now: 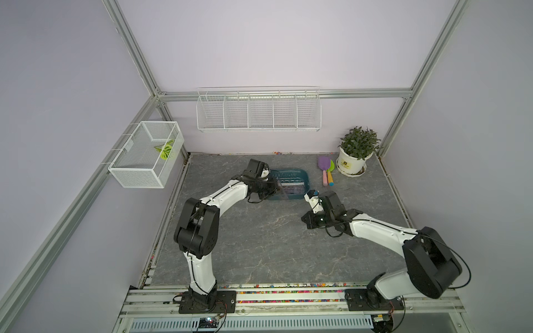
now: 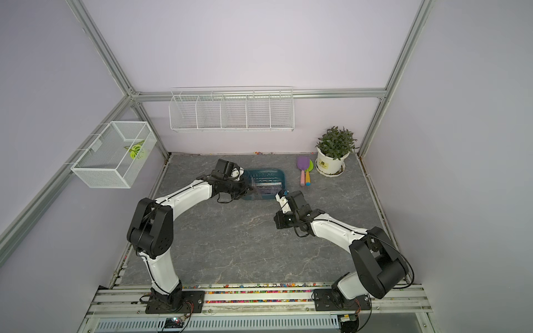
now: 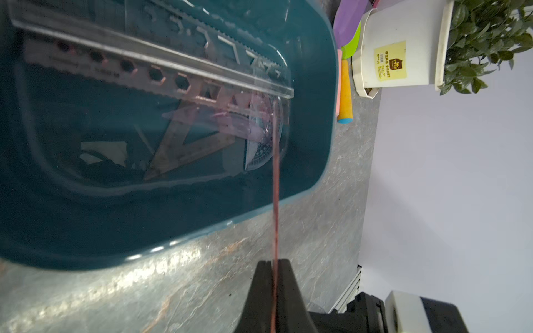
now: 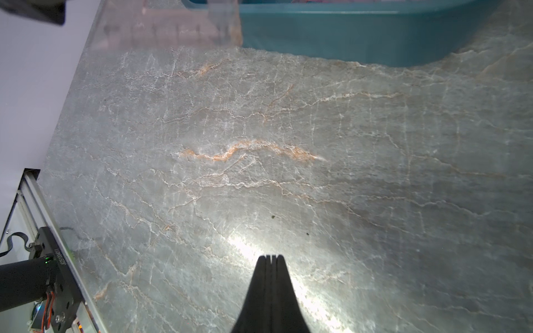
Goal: Put the scattered rulers into the storage box
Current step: Place the ruler in the storage box.
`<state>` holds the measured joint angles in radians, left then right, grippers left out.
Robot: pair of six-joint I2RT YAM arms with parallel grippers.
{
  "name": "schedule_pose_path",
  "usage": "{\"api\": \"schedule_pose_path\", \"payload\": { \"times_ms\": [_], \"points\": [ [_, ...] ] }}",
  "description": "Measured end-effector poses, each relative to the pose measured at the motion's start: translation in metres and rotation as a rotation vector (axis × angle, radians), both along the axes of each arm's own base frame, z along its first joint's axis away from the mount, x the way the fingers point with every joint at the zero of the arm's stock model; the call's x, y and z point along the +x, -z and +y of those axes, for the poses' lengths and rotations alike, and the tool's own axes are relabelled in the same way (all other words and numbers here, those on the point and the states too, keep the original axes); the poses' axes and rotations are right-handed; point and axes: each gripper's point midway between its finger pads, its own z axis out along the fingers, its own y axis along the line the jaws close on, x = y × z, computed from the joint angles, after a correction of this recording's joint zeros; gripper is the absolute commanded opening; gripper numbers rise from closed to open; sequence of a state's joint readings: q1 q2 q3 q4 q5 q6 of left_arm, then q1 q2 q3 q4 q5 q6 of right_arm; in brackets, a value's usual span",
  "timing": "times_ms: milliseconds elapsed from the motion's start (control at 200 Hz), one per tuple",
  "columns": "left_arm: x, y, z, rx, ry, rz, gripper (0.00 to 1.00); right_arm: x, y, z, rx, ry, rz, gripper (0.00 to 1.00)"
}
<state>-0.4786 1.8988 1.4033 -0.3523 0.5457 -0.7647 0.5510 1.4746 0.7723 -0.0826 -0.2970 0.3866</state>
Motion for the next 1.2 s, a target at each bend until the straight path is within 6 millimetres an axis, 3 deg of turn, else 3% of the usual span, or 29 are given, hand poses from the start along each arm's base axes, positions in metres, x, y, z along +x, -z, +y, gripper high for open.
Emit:
{"api": "schedule_pose_path", "payload": {
  "times_ms": [345, 885, 1205],
  "points": [
    [0.036, 0.007, 0.005, -0.032, -0.046, 0.026, 0.00, -0.002, 0.004, -0.001, 0.038, -0.010, 0.009, 0.00],
    [0.052, 0.023, 0.004, -0.038, -0.031, 0.082, 0.00, -0.001, 0.001, 0.001, 0.067, -0.017, 0.004, 0.00],
    [0.062, 0.022, 0.004, -0.014, -0.010, 0.083, 0.00, -0.003, 0.005, -0.002, 0.068, -0.015, 0.013, 0.00]
  ]
}}
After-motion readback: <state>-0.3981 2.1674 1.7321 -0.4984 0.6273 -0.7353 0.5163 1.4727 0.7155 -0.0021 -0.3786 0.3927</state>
